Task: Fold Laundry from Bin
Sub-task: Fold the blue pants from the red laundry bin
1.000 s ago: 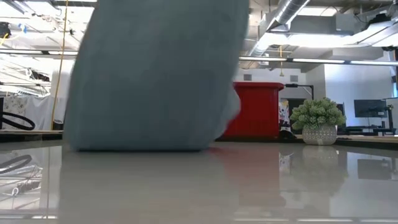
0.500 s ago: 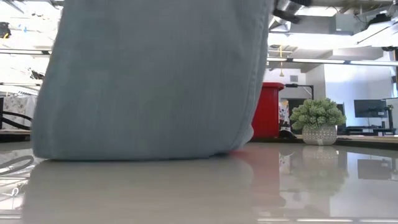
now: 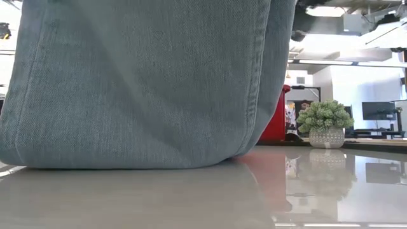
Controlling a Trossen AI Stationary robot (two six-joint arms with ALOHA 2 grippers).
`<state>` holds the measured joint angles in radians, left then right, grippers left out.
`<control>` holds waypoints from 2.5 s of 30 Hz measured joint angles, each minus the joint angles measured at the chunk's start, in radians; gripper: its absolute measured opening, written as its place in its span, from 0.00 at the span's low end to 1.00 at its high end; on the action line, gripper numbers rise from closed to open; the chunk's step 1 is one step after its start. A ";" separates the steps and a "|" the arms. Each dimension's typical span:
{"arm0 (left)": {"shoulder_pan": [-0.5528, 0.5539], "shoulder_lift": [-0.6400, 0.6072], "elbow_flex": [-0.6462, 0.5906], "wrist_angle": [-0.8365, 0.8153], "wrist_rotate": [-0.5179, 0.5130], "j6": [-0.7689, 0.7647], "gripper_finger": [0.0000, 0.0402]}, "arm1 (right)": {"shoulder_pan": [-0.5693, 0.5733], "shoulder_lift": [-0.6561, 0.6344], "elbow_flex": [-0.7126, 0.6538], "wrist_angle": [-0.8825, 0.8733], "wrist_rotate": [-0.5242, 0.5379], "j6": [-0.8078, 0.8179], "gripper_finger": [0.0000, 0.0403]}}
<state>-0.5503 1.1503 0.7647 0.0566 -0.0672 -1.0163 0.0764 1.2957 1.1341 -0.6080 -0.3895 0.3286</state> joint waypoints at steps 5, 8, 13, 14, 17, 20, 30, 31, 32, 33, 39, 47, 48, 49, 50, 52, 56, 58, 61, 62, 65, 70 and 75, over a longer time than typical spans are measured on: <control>0.000 0.000 0.000 0.006 -0.008 -0.008 0.00 | -0.089 0.072 -0.032 0.285 0.003 -0.057 0.68; -0.012 0.000 0.000 0.001 0.003 -0.051 0.00 | -0.143 0.173 -0.040 0.436 0.004 -0.112 0.68; -0.074 -0.001 0.000 -0.029 0.007 -0.193 0.00 | -0.182 0.382 -0.042 0.761 -0.048 -0.150 0.68; -0.089 -0.001 0.000 -0.039 -0.001 -0.233 0.00 | -0.185 0.424 -0.041 0.825 -0.061 -0.143 0.68; -0.137 -0.001 0.000 -0.073 -0.036 -0.363 0.00 | -0.185 0.539 -0.003 0.883 -0.067 -0.149 0.68; -0.182 -0.001 0.000 -0.128 -0.074 -0.483 0.00 | -0.185 0.640 0.055 0.870 -0.022 -0.189 0.68; -0.268 -0.001 0.000 -0.302 -0.048 -0.823 0.00 | -0.184 0.857 0.332 0.629 0.247 -0.380 0.68; -0.269 -0.001 0.000 -0.305 -0.041 -0.840 0.00 | -0.184 0.877 0.367 0.555 0.273 -0.401 0.68; -0.269 -0.001 0.000 -0.308 -0.040 -0.854 0.00 | -0.186 0.894 0.394 0.483 0.299 -0.416 0.68; -0.269 -0.001 0.000 -0.308 -0.041 -0.864 0.00 | -0.190 0.912 0.419 0.414 0.330 -0.427 0.68; -0.269 -0.001 0.000 -0.358 -0.045 -0.911 0.00 | -0.264 0.930 0.431 0.141 0.416 -0.321 0.68; -0.261 0.000 0.000 -0.614 -0.073 -0.937 0.00 | -0.405 0.740 0.218 0.131 0.389 -0.166 0.68; -0.258 0.000 0.000 -0.650 -0.070 -0.948 0.00 | -0.415 0.711 0.192 0.138 0.365 -0.154 0.68; -0.256 0.000 0.000 -0.683 -0.063 -0.957 0.00 | -0.425 0.681 0.172 0.147 0.322 -0.147 0.68; -0.256 0.000 0.000 -0.705 -0.049 -0.959 0.00 | -0.432 0.651 0.154 0.164 0.275 -0.137 0.68; -0.257 0.000 -0.003 -0.728 -0.008 -0.944 0.00 | -0.444 0.590 0.139 0.196 0.209 -0.122 0.68; -0.257 -0.001 -0.065 -0.688 0.048 -0.911 0.00 | -0.440 0.500 0.140 0.186 0.237 -0.112 0.68; -0.257 -0.001 -0.119 -0.622 0.050 -0.910 0.00 | -0.439 0.483 0.140 0.173 0.260 -0.098 0.68; -0.257 -0.001 -0.184 -0.523 0.035 -0.907 0.04 | -0.440 0.480 0.140 0.142 0.269 -0.093 0.68; -0.257 -0.001 -0.198 -0.507 0.032 -0.907 0.06 | -0.436 0.480 0.140 0.127 0.271 -0.093 0.68; -0.257 -0.001 -0.212 -0.494 0.043 -0.902 0.16 | -0.419 0.479 0.099 0.133 0.271 -0.080 0.68; -0.262 -0.001 -0.212 -0.489 0.140 -0.887 0.37 | -0.392 0.479 0.014 0.183 0.239 -0.026 0.68; -0.264 -0.031 -0.187 -0.493 0.220 -0.849 0.52 | -0.349 0.479 -0.003 0.208 0.262 -0.024 0.68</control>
<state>-0.8138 1.1195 0.5775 -0.4359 0.1529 -1.8657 -0.2728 1.7744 1.1310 -0.3997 -0.1278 0.3044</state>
